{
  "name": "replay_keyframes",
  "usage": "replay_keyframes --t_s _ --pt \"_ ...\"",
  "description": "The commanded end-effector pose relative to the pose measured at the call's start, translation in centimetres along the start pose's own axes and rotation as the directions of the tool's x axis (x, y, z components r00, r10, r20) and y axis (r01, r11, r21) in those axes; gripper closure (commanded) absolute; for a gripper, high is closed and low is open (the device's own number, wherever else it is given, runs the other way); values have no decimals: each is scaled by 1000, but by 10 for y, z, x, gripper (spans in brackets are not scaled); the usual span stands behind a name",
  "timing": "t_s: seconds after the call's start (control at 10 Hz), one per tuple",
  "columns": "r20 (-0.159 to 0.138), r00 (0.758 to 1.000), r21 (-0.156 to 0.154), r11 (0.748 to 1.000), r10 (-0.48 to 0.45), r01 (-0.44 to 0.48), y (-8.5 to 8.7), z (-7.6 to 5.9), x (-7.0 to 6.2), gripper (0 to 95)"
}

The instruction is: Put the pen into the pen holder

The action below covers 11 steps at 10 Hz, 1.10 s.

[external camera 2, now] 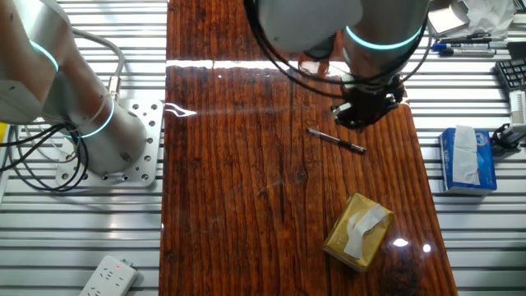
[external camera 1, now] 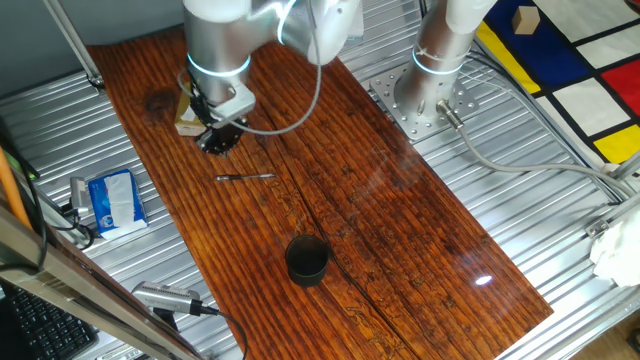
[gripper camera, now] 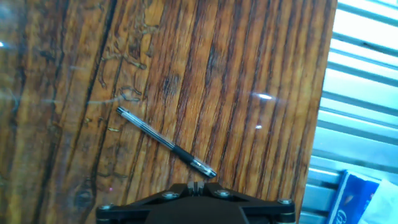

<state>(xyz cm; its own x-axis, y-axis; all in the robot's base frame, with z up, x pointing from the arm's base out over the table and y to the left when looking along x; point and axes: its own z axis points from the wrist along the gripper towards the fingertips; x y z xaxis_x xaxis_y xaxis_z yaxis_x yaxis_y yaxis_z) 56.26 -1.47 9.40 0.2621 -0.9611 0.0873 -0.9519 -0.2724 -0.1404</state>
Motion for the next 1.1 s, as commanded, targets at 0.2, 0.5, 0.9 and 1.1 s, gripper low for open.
replay_keyframes --t_s 0.2,0.5,0.9,1.1 --pt "2 998 15 997 -70 70 -3 10 -2 950" --pt "-1 988 48 987 -152 152 -3 24 -5 950" --pt "-13 979 64 977 -204 204 -4 32 -6 950" --pt "3 961 82 958 -277 276 -4 31 -6 950"
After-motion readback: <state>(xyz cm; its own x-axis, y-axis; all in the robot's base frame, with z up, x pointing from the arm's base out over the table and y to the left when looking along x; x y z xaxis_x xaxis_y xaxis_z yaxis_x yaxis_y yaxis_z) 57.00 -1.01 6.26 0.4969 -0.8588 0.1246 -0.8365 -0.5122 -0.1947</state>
